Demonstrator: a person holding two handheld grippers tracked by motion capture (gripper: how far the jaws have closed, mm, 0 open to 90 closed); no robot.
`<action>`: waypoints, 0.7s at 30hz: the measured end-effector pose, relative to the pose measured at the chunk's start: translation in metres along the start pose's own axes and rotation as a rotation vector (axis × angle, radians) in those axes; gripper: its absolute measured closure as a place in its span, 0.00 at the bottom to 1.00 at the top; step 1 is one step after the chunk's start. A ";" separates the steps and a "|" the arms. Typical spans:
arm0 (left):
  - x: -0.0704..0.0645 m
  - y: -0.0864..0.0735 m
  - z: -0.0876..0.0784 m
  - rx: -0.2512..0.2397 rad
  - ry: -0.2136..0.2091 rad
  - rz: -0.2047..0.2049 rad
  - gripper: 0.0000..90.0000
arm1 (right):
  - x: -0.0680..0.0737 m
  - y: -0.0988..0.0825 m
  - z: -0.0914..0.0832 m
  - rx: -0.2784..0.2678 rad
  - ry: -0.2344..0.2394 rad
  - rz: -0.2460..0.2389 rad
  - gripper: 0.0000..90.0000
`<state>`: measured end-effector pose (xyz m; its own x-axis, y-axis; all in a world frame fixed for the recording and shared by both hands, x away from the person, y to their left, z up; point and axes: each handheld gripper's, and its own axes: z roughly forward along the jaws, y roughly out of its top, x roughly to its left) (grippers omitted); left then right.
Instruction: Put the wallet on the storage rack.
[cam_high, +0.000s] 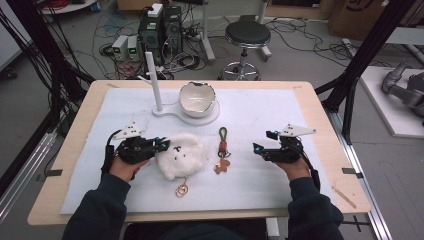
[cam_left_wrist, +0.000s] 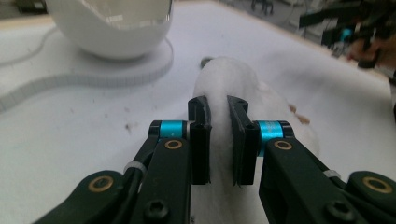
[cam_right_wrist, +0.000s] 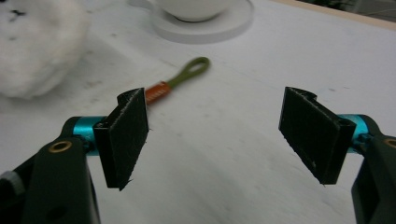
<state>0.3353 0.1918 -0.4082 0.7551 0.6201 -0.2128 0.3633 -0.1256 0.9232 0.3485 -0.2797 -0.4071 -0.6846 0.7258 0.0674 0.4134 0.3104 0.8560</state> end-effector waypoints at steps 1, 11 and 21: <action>-0.001 0.002 -0.001 -0.033 -0.006 -0.001 0.89 | 0.004 0.001 0.003 -0.006 0.028 0.012 0.27; -0.024 0.012 0.009 -0.136 -0.029 0.082 0.89 | 0.052 0.018 0.045 -0.006 0.296 0.014 0.29; -0.035 0.013 0.022 -0.153 -0.089 0.075 0.89 | 0.073 0.020 0.069 0.061 0.501 0.007 0.58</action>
<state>0.3254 0.1520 -0.3959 0.8246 0.5419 -0.1626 0.2222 -0.0459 0.9739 0.3477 -0.1780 -0.4206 -0.8795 0.3491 0.3234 0.4430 0.3524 0.8244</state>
